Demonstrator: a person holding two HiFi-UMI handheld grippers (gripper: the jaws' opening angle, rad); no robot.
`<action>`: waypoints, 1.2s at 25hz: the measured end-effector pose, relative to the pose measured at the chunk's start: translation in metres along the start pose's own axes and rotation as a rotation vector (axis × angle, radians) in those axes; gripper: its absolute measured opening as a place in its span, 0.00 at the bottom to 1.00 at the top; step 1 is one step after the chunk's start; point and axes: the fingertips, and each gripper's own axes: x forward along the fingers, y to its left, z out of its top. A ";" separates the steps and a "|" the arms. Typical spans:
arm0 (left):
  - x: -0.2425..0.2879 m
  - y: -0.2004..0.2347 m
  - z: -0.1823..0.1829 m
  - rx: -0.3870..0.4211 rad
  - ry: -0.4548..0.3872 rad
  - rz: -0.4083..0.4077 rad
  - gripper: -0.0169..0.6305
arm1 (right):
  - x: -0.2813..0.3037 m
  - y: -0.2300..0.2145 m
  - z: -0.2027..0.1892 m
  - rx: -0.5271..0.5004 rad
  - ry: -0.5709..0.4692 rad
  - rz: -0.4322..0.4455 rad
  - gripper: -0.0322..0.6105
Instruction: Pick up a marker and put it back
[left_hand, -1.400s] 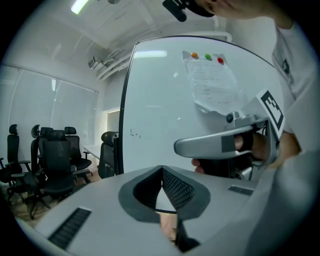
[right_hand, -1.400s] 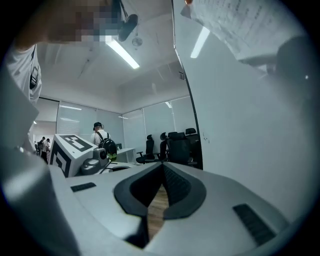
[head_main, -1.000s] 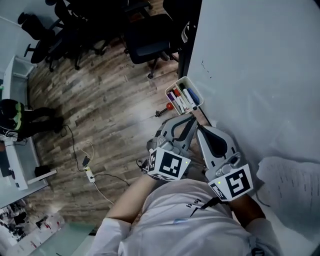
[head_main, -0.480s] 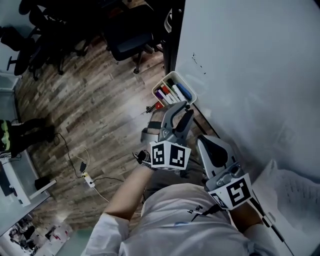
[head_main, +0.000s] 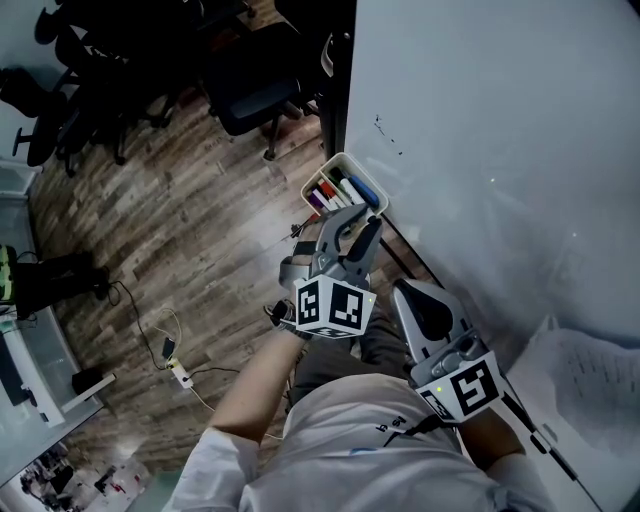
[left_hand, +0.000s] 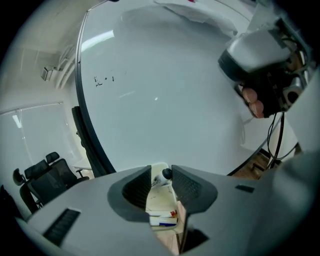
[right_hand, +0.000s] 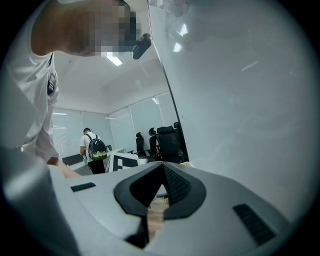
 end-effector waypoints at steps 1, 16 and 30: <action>-0.001 0.002 0.002 -0.024 -0.011 -0.005 0.23 | 0.000 0.000 0.000 0.000 0.002 -0.001 0.07; -0.006 0.033 0.026 0.012 -0.064 0.093 0.16 | 0.012 0.001 0.003 -0.005 0.015 0.020 0.07; -0.028 0.055 0.049 -0.070 -0.117 0.140 0.14 | 0.021 -0.011 0.013 -0.013 0.015 -0.012 0.07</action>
